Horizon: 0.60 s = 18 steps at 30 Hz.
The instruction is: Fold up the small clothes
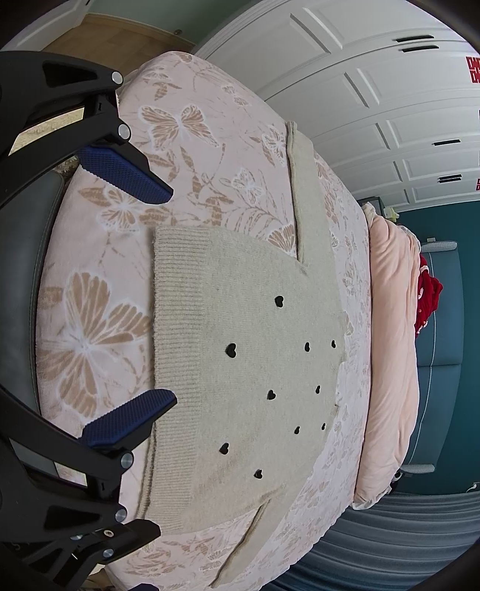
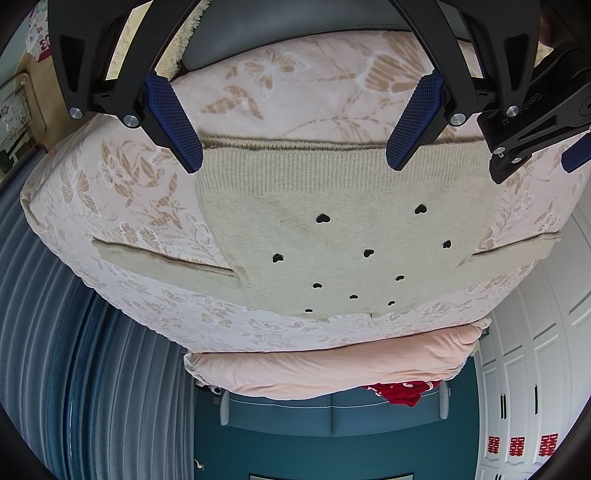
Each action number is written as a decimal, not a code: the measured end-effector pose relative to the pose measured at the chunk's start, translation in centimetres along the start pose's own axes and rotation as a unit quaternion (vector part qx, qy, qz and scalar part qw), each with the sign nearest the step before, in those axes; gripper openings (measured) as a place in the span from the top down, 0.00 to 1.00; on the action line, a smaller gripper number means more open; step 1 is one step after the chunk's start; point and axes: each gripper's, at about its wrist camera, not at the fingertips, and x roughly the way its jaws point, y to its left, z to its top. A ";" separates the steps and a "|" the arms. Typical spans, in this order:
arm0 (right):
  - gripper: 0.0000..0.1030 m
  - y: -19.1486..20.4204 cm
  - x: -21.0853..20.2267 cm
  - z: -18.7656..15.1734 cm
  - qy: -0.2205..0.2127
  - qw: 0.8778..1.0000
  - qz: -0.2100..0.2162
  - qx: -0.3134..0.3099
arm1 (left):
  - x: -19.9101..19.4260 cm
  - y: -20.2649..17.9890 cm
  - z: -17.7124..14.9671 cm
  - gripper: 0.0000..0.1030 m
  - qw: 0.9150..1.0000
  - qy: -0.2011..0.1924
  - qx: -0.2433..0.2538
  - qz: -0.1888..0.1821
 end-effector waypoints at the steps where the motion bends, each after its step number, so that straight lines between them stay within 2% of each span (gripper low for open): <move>1: 0.05 0.0 0.0 0.0 0.000 1.000 0.000 0.000 | 0.0 0.0 0.0 0.05 1.000 0.000 0.000 0.000; 18: 0.05 0.0 0.1 -0.2 0.001 1.000 -0.001 0.002 | 0.0 0.0 0.0 0.05 1.000 0.000 0.000 0.000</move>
